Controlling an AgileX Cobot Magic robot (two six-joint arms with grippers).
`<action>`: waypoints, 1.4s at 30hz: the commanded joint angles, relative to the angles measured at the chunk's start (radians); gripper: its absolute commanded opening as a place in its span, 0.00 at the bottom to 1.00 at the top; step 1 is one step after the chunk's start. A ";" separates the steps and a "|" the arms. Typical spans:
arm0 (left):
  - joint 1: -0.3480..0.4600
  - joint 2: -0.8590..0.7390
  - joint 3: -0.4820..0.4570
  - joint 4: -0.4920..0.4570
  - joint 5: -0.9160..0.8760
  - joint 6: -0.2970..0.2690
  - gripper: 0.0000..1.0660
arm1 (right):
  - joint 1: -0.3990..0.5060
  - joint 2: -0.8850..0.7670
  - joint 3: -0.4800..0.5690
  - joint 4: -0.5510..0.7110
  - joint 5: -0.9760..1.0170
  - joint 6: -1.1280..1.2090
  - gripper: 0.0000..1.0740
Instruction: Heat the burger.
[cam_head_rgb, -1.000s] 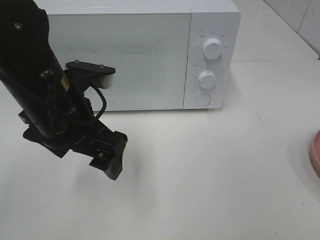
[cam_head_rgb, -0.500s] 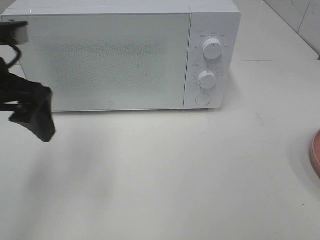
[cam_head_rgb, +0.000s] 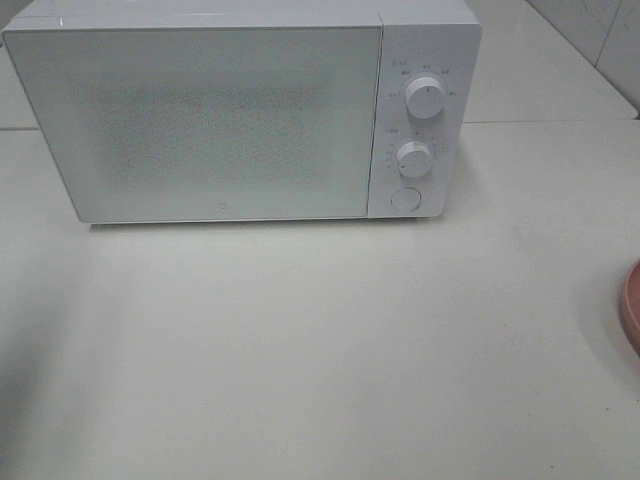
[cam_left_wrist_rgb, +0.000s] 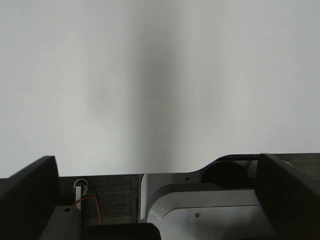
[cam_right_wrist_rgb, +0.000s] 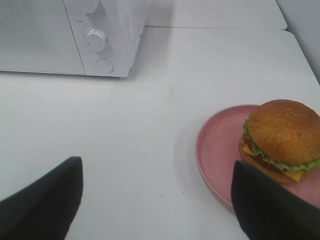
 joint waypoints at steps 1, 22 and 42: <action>0.036 -0.070 0.053 -0.003 0.013 0.015 0.92 | -0.007 -0.024 0.000 0.003 -0.005 0.000 0.71; 0.041 -0.697 0.342 0.020 -0.169 0.088 0.92 | -0.007 -0.024 0.000 0.003 -0.005 0.000 0.71; 0.041 -1.093 0.342 -0.069 -0.183 0.061 0.92 | -0.007 -0.014 0.000 0.000 -0.005 0.005 0.71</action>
